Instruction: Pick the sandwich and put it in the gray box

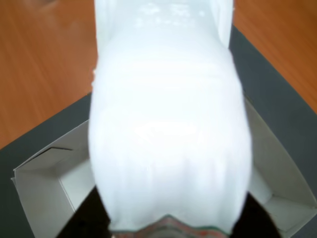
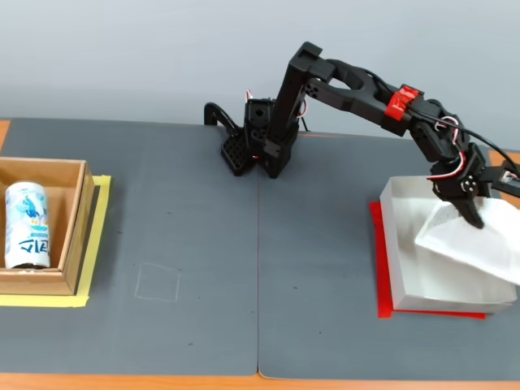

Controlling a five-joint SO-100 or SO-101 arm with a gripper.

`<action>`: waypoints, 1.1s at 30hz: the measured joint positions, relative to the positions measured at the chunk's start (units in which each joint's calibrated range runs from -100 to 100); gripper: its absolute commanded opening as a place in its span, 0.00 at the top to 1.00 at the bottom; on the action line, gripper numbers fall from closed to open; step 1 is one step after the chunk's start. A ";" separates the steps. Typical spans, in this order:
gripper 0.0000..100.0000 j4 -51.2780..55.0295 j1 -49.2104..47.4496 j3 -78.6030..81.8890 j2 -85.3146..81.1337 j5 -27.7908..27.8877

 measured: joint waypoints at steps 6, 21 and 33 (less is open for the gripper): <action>0.71 0.87 0.00 0.00 0.00 -0.05; 0.98 0.87 1.77 0.00 -5.69 -0.05; 0.98 0.87 16.36 20.21 -26.76 -0.05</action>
